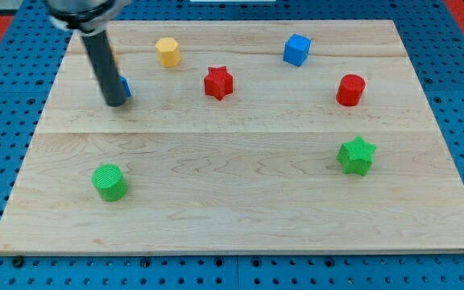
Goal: Place the blue triangle above the red star
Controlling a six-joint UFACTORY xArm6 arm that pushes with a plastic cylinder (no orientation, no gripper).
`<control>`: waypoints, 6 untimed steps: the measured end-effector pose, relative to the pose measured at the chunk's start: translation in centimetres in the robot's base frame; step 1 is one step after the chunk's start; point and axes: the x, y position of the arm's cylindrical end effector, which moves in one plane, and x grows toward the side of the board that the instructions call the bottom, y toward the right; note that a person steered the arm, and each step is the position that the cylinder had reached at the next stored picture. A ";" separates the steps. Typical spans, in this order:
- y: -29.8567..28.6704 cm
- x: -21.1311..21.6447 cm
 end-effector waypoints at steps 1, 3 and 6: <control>-4.4 0.6; 1.4 -4.2; 9.0 -3.3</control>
